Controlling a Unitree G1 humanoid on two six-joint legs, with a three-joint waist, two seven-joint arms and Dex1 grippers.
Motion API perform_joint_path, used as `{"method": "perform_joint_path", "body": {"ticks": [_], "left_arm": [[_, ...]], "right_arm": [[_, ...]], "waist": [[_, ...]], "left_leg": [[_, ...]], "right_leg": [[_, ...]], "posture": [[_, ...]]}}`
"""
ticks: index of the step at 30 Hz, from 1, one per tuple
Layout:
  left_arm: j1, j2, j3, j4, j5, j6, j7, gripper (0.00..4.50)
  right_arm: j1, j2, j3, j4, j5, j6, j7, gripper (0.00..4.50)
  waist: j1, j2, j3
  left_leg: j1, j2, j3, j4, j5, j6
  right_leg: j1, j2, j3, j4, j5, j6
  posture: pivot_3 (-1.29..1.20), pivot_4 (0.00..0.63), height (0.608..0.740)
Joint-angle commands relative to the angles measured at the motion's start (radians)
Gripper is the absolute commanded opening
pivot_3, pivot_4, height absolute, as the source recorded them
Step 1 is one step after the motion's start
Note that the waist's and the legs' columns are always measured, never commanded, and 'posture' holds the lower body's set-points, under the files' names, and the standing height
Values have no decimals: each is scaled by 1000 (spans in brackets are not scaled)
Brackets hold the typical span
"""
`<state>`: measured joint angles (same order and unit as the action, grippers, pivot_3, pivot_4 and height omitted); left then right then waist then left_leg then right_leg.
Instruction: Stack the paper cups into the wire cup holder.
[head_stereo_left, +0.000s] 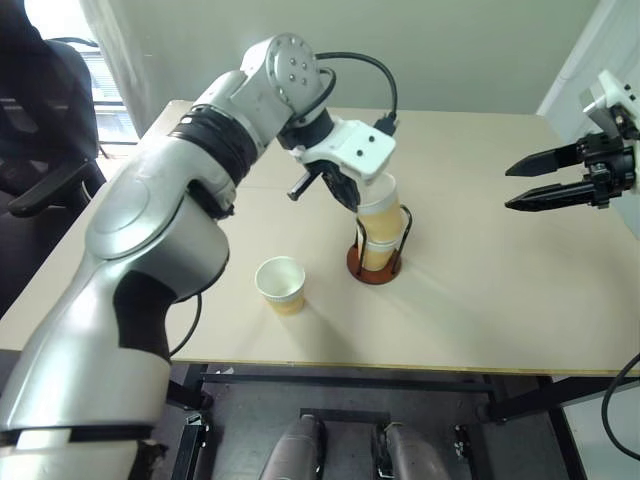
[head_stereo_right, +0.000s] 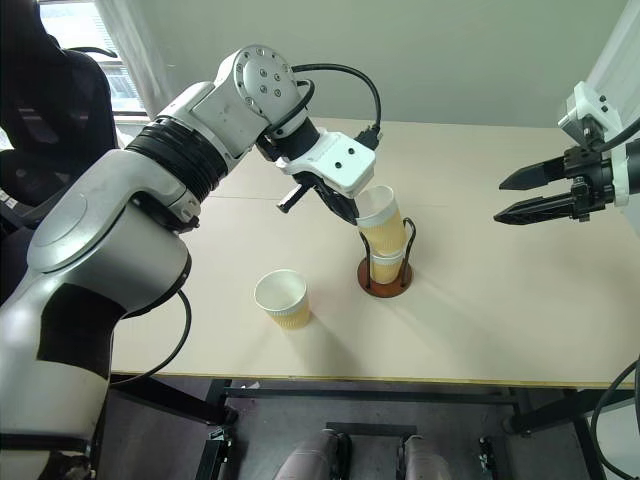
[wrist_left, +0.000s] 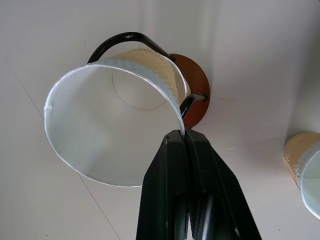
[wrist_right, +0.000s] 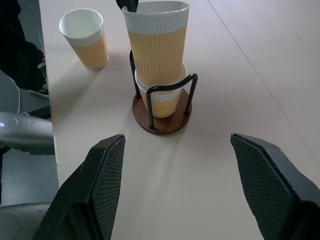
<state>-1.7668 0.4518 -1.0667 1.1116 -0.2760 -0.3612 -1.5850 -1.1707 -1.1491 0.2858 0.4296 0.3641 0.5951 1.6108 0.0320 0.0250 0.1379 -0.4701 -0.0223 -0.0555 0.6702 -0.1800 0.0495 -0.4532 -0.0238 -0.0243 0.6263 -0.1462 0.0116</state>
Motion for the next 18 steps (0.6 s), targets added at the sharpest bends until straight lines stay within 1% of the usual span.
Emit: {"method": "perform_joint_path", "body": {"ticks": [1, 11, 16, 18], "left_arm": [[-23, 4, 8, 11, 19, -25, -29, 41], [-48, -8, 43, 67, 99, -67, -29, 41], [-57, -33, 99, 112, 174, -85, -29, 41], [-57, -43, 129, 125, 206, -96, -29, 408]], "right_arm": [[-11, -20, -51, -17, -6, -7, 4, 3421], [-11, -12, -50, 2, -36, -31, 4, 3421], [-8, -11, -53, 2, -48, -37, 4, 3421], [-6, -12, -54, 2, -50, -38, 4, 3421]], "waist": [[0, 0, 0], [0, 0, 0], [0, 0, 0], [0, 0, 0]], "left_leg": [[0, 0, 0, 0, 0, 0], [0, 0, 0, 0, 0, 1], [0, 0, 0, 0, -1, 1], [0, 0, 0, 0, -1, 1]], "right_leg": [[0, 0, 0, 0, 0, 0], [0, 0, 0, 0, 0, 0], [0, -1, 0, 0, 0, 0], [0, -1, 1, -1, -1, 0]], "posture": [[0, 150, 740], [0, 150, 740], [0, 150, 740], [0, 150, 740]]}}
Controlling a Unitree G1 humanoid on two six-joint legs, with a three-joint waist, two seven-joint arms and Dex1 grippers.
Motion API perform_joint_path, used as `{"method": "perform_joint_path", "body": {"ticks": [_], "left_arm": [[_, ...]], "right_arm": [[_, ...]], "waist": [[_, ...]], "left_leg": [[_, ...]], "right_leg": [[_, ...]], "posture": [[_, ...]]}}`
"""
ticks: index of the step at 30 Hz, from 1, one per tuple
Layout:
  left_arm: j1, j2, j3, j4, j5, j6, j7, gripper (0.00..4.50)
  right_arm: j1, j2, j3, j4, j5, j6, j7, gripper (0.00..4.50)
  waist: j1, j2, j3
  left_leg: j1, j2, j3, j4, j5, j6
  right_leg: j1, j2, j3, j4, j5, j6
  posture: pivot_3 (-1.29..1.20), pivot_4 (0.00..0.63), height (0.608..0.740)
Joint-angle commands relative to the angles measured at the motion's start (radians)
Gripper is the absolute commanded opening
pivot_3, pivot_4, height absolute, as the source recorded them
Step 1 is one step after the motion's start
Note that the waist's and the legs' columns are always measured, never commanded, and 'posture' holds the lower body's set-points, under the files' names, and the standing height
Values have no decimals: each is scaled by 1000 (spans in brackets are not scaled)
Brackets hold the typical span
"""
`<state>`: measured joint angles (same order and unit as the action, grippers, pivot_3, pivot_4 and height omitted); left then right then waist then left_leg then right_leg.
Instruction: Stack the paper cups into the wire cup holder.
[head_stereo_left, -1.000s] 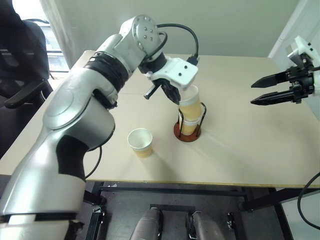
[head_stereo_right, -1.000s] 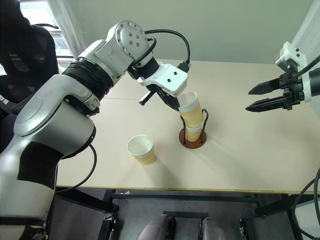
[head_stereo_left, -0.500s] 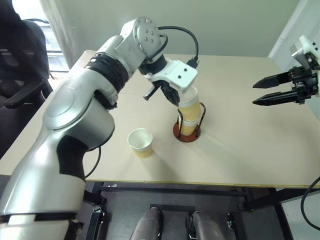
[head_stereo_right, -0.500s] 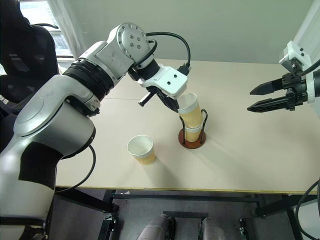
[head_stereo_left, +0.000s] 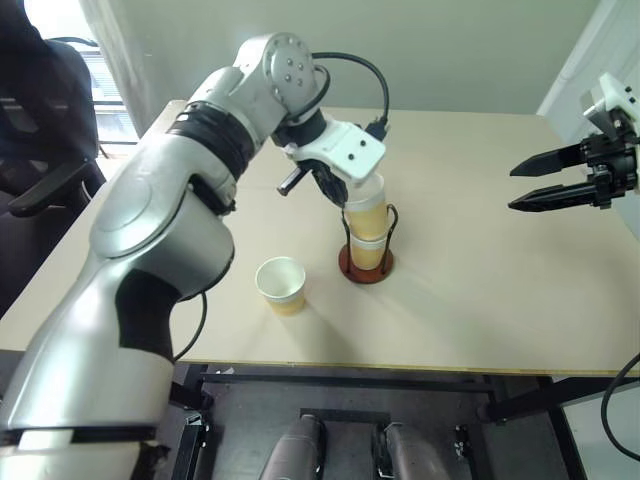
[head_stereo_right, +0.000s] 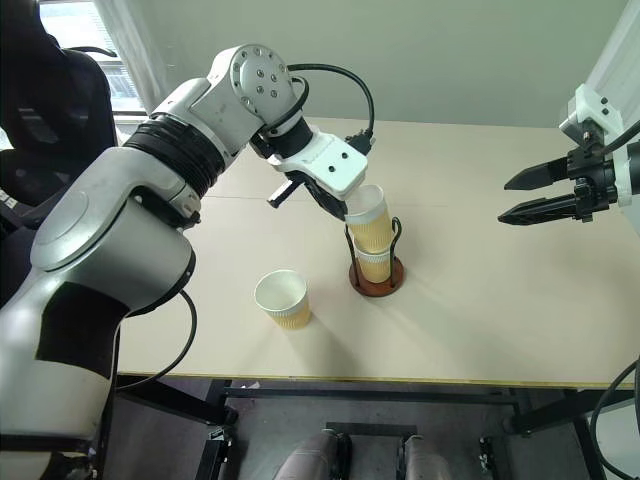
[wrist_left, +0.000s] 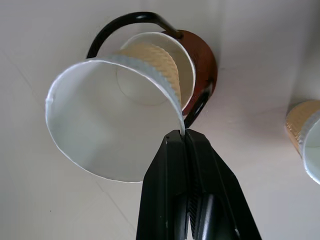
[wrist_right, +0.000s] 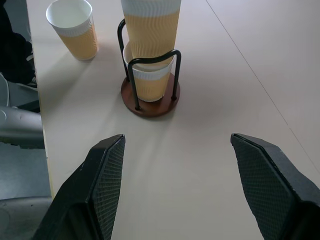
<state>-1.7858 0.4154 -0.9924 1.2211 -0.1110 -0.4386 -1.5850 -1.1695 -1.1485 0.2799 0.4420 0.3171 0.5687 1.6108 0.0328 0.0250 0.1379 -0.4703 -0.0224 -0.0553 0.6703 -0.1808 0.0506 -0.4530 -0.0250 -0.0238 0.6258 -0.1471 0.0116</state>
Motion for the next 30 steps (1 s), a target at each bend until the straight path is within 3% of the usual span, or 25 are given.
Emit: {"method": "perform_joint_path", "body": {"ticks": [1, 12, 17, 21, 24, 27, 30], "left_arm": [[-37, -12, 74, 19, 58, -29, -29, 654], [-36, -22, 183, 38, 144, -58, -29, 4471], [-25, 81, 171, -52, 15, -28, -29, 4471], [8, 295, -19, -352, -264, 106, -29, 4471], [17, 472, -166, -552, -376, 117, -29, 4471], [9, 622, -291, -714, -433, 123, -29, 4471], [-2, 687, -380, -765, -401, 76, -29, 4471]], "right_arm": [[-6, -13, -48, -12, -4, -12, 4, 3421], [-5, -18, -43, -8, -25, -21, 4, 3421], [24, -30, -47, -37, -39, -29, 4, 3421], [85, -46, -59, -127, -6, 4, 4, 3421], [130, -48, -72, -197, 7, 25, 4, 3421], [136, -42, -68, -223, 9, 37, 4, 3421], [113, -34, -49, -200, 0, 24, 4, 3421]], "waist": [[-1, 0, 0], [-1, 0, 0], [-4, 0, 0], [-5, 2, 0], [-8, 4, -1], [-13, 4, -1], [-8, 4, 0]], "left_leg": [[0, 0, 1, 0, 0, 0], [0, 0, 2, 0, -2, 2], [0, 0, 3, 0, -3, 3], [1, 1, 5, -2, -5, 2], [2, 2, 6, -2, -6, 1], [1, 4, 6, -1, -7, 0], [1, 4, 4, 1, -7, 0]], "right_leg": [[0, 0, 0, 0, 0, 0], [0, -1, 1, 0, -1, 2], [-1, -1, 2, 0, -2, 2], [-2, 1, 2, 0, -3, 2], [-2, 3, 1, 0, -3, 2], [-2, 4, 1, 0, -4, 0], [-1, 4, 1, 0, -6, -2]], "posture": [[0, 150, 740], [0, 150, 740], [0, 150, 740], [0, 150, 740], [0, 150, 740], [0, 150, 740], [0, 150, 740]]}}
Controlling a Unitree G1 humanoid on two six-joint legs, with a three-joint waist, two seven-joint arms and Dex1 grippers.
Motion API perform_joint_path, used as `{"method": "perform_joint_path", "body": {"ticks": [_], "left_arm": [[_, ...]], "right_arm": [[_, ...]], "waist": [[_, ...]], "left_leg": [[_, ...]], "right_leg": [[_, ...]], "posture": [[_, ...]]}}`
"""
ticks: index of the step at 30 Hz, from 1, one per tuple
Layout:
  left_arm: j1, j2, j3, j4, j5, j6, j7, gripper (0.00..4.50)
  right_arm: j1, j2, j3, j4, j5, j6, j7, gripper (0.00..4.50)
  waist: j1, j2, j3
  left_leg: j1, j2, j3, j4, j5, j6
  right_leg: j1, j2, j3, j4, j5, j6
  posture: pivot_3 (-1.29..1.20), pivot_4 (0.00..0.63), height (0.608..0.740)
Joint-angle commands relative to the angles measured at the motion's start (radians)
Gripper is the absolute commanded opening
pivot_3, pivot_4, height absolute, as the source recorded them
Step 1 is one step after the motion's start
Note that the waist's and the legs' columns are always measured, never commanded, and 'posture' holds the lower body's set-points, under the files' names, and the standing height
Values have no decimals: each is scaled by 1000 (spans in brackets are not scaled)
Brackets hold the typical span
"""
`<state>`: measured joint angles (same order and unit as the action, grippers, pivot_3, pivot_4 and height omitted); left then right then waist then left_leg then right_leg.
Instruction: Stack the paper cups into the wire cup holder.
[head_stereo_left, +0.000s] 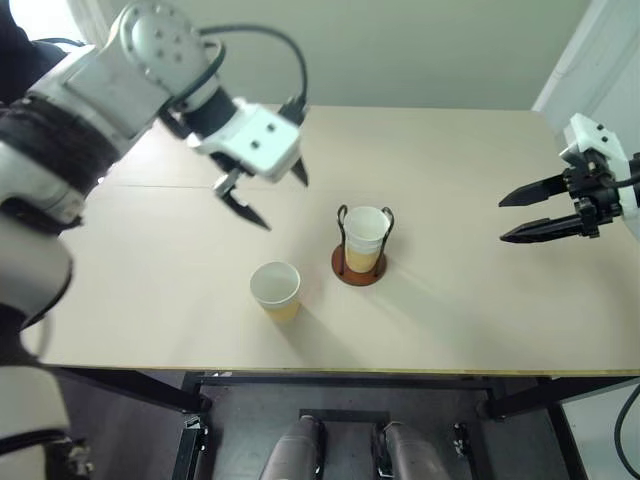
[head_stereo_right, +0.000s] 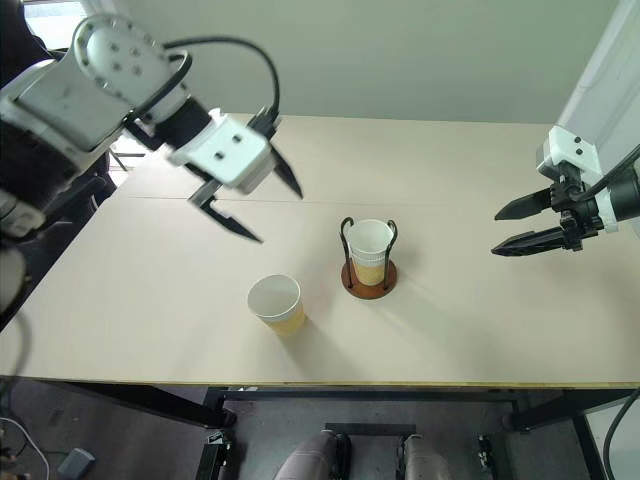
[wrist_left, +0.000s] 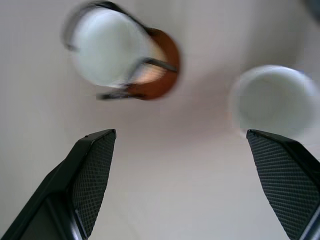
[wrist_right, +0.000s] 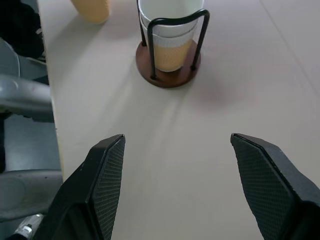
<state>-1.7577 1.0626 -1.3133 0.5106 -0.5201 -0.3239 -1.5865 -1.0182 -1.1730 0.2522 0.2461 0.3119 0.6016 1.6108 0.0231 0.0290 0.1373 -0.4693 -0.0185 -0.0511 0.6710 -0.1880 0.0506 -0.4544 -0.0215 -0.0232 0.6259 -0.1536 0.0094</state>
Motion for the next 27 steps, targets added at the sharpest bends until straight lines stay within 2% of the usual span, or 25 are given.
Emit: {"method": "perform_joint_path", "body": {"ticks": [1, 5, 10, 27], "left_arm": [[-31, 53, -81, -62, 24, -53, -28, 4471], [-12, 67, -110, -62, 101, -126, -28, 4471], [9, 84, -110, -138, 109, -124, -28, 4471], [151, 89, -8, -238, 216, -132, -28, 4471]], "right_arm": [[-49, -5, -15, 5, 1, -11, 4, 3421], [-92, 11, 11, 41, -8, -23, 4, 3421], [-117, 13, 37, 68, -8, -39, 4, 3421], [-118, 11, 42, 68, -1, -24, 4, 3421]], "waist": [[2, 0, 0], [3, 0, 0], [-1, 1, 0], [-9, 1, 0]], "left_leg": [[0, 0, -1, 1, 0, 0], [0, -1, -1, 4, 2, 1], [0, -2, -2, 4, 3, -1], [0, 0, -4, -3, 5, -3]], "right_leg": [[1, -1, 0, 0, -4, -6], [2, 0, 0, 1, -1, -8], [2, -1, 1, 1, 1, -9], [0, -1, -1, 0, -2, -11]], "posture": [[0, 150, 740], [0, 150, 740], [0, 150, 740], [0, 150, 740]]}}
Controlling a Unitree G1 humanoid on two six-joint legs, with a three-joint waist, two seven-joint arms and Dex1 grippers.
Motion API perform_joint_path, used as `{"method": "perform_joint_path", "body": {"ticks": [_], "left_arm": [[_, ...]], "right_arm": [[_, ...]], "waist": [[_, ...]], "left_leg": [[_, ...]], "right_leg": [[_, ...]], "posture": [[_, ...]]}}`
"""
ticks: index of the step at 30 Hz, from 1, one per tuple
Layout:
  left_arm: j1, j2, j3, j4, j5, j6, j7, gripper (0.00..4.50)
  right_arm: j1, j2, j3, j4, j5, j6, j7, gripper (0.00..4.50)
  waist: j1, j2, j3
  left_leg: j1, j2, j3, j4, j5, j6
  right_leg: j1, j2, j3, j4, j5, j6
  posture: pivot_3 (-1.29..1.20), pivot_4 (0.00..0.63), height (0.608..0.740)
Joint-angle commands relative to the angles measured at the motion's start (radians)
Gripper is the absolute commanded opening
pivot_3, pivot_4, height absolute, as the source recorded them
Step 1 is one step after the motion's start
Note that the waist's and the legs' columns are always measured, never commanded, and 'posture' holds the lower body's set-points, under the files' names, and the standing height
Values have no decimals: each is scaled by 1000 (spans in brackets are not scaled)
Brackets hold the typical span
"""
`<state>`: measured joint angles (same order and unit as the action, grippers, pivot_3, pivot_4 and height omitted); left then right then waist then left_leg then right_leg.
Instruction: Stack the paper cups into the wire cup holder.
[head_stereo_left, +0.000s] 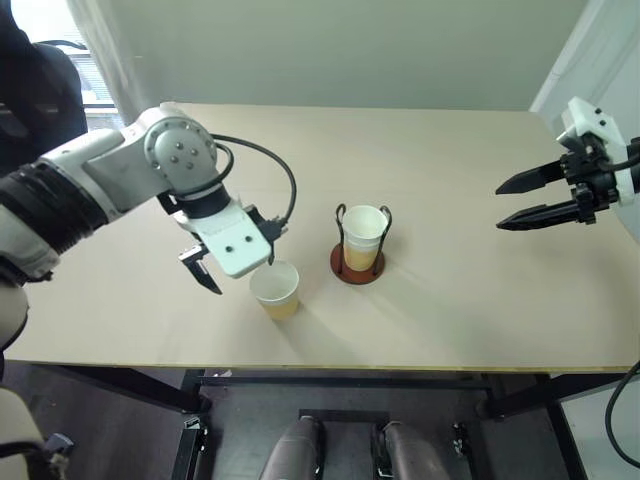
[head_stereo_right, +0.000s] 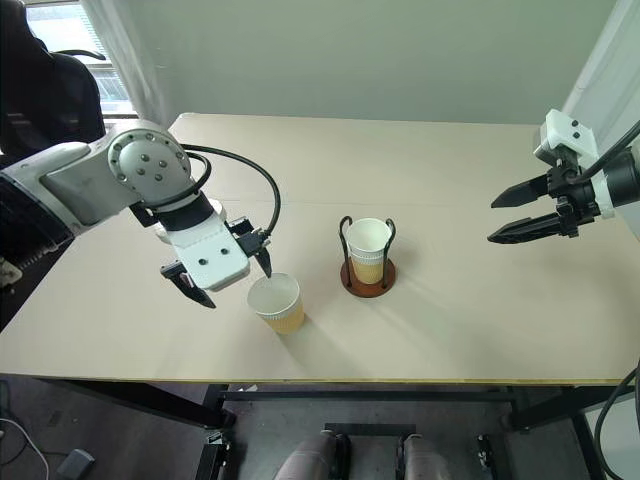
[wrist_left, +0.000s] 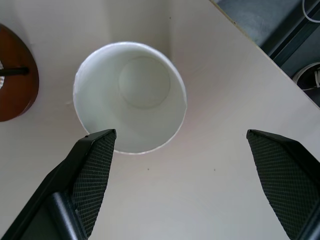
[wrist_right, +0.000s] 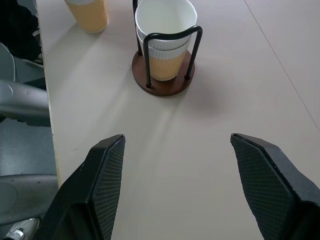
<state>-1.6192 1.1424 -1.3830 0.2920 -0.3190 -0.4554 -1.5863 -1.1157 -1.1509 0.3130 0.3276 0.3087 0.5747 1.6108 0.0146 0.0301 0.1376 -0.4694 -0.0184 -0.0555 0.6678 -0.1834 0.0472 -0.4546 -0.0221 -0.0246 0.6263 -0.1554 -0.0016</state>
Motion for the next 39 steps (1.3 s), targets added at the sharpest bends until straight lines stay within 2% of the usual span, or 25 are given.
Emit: {"method": "perform_joint_path", "body": {"ticks": [1, 20, 24, 30, 34, 39], "left_arm": [[25, 8, 70, -26, 19, 1, -28, 4471], [214, -56, 215, -9, 172, -75, -28, 4471], [222, -75, 220, 20, 182, -116, -28, 3589], [221, -88, 217, 41, 177, -119, -28, 1339], [211, -90, 212, 47, 150, -98, -28, 30], [188, -101, 212, 84, 137, -91, -28, 30]], "right_arm": [[-21, -10, -19, -14, 2, 3, 4, 3421], [-21, 18, -29, 1, -11, 3, 4, 3421], [-10, 33, -43, 20, -37, -27, 3, 3421], [13, 63, -81, 60, -71, -90, -22, 3421], [17, 96, -124, 97, -59, -129, -33, 3421], [29, 105, -160, 112, 44, -136, 4, 3421]], "waist": [[-1, 0, 0], [-1, 0, 0], [-1, 0, 0], [-1, 0, 0], [-1, 0, 0], [0, 0, 0]], "left_leg": [[0, 0, 0, 0, 0, 0], [2, 0, -1, 0, 1, -1], [2, 0, -1, 0, 1, -1], [2, 0, -1, 0, 1, -1], [2, 0, -1, 0, 1, -1], [2, 0, -1, -1, 1, -2]], "right_leg": [[0, 0, 0, 0, 0, 0], [0, 0, 0, 1, 1, -2], [0, 0, 0, 1, 1, -2], [0, 0, 0, 1, 2, -3], [0, 0, 0, 1, 2, -3], [1, 0, 0, 1, 2, -3]], "posture": [[0, 150, 740], [0, 150, 740], [0, 150, 740], [0, 150, 740], [0, 150, 740], [0, 150, 740]]}}
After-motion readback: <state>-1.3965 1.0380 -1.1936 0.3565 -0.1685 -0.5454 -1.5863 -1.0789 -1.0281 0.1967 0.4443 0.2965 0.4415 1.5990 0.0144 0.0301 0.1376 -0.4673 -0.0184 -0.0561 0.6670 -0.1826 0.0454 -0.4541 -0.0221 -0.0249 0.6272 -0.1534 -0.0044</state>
